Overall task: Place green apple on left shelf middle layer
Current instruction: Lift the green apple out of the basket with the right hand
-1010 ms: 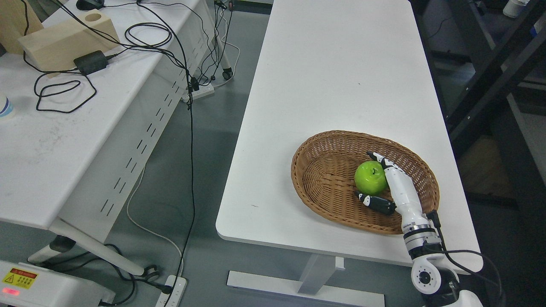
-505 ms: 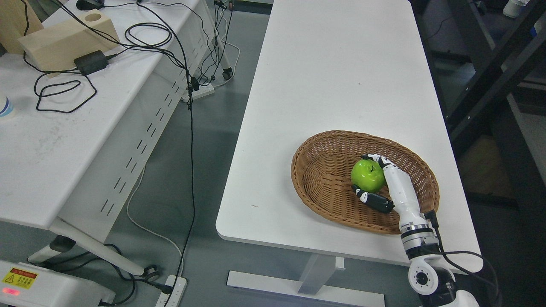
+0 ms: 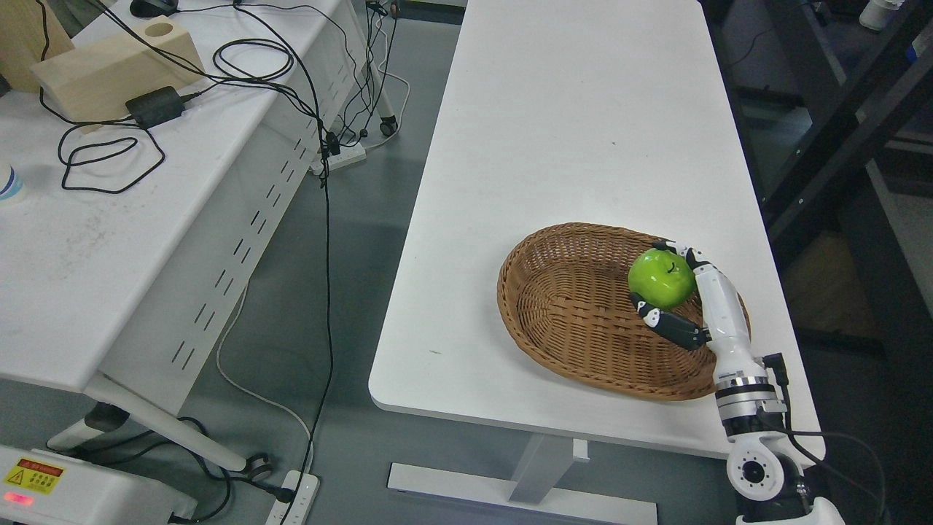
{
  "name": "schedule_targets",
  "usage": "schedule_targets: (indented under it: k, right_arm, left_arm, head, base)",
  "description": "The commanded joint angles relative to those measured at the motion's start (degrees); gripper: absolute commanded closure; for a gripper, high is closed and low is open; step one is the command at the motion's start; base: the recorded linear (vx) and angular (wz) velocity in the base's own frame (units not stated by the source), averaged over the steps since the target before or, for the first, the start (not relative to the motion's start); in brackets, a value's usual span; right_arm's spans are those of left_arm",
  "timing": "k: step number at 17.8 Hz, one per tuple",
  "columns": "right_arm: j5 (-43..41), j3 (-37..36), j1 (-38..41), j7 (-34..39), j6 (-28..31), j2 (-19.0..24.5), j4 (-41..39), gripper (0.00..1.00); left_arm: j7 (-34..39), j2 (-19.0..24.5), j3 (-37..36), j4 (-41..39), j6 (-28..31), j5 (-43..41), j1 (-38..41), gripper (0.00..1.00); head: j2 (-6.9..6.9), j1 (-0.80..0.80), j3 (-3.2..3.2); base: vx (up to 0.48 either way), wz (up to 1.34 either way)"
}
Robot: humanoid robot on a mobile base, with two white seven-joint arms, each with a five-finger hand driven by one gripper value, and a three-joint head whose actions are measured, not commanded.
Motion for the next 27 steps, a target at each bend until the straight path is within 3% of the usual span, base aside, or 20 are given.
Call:
schedule_targets:
  k: [1,27]
  right_arm:
    - [-3.86,-7.11,1.41,-0.43,-0.02,2.83,-1.82,1.0]
    - [-4.13,-7.37,2.9,-0.25,0.33,5.3,-1.9,1.0]
  left_arm:
    - [-0.04,1.0,0.0,0.0,-0.02,0.0,0.0,0.0]
    - [0.05,1.0,0.0,0.0,-0.02,0.0,0.0,0.0]
  head:
    - [0.0,0.0,0.0]
    - [0.0,0.0,0.0]
  base:
    - [0.0,0.0]
    - [-0.014,0.0]
